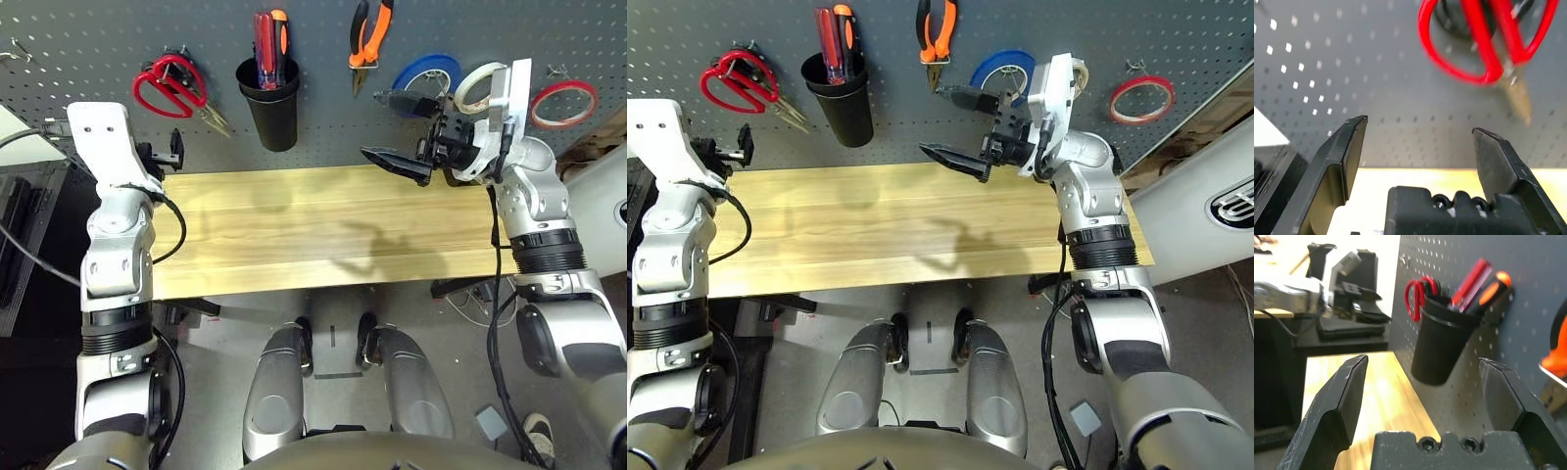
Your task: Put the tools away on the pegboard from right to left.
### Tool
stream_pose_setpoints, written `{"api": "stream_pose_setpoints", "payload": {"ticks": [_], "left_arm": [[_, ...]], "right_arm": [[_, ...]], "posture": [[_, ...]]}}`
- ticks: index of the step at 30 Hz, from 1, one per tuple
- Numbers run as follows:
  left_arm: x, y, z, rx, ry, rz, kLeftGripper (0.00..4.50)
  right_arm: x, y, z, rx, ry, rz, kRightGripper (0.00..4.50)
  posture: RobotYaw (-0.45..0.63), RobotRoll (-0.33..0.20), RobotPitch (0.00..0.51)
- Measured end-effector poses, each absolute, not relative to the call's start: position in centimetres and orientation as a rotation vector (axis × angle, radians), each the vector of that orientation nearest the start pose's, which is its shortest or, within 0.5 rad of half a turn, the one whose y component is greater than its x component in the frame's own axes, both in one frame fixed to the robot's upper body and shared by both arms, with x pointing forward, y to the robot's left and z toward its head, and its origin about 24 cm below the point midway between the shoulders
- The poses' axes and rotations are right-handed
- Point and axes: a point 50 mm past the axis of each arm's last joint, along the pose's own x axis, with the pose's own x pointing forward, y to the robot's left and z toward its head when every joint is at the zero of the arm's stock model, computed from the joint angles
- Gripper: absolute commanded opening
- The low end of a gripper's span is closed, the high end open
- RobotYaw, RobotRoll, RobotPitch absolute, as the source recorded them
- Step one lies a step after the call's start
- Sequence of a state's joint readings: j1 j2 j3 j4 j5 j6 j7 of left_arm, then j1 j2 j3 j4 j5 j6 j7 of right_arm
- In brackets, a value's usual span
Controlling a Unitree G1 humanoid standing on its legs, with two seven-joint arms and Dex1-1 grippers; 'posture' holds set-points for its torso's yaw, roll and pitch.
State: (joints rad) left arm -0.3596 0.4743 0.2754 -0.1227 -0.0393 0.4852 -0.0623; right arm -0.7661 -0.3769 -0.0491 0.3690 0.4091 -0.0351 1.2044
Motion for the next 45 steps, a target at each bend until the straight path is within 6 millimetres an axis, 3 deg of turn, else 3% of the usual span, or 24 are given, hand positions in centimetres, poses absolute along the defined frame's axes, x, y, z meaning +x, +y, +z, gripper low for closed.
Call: {"api": "stream_pose_setpoints", "payload": {"ticks": [6,13,19,25,29,36,45], "left_arm": [[29.0,26.9,15.4,0.332,0.014,0.197,4.46],[29.1,24.7,13.4,0.314,0.019,0.058,4.46],[29.5,24.5,11.0,0.206,-0.040,0.092,4.46],[29.5,26.0,9.1,0.065,-0.092,0.222,4.46],[30.1,25.8,8.6,0.049,-0.111,0.224,4.46],[30.9,25.7,8.7,0.025,-0.166,0.221,4.46],[30.9,26.0,8.1,-0.066,-0.173,0.240,4.46]], "right_arm": [[34.2,-15.7,19.4,-0.169,-0.358,1.138,4.50],[34.4,-17.4,15.6,-0.131,-0.210,0.934,4.50],[34.7,-21.2,12.3,-0.050,-0.149,0.509,4.50],[34.8,-23.3,11.6,0.019,-0.240,0.188,4.50],[34.7,-24.6,10.2,0.031,-0.220,-0.007,4.50],[34.6,-25.1,8.6,0.010,-0.174,-0.064,4.50],[34.9,-25.3,9.1,-0.002,-0.185,-0.053,4.50]], "posture": [[0.06,0.000,0.193],[0.06,0.000,0.194],[0.04,0.000,0.188],[0.03,0.000,0.185],[0.03,0.000,0.182],[0.03,0.000,0.177],[0.04,0.000,0.170]]}}
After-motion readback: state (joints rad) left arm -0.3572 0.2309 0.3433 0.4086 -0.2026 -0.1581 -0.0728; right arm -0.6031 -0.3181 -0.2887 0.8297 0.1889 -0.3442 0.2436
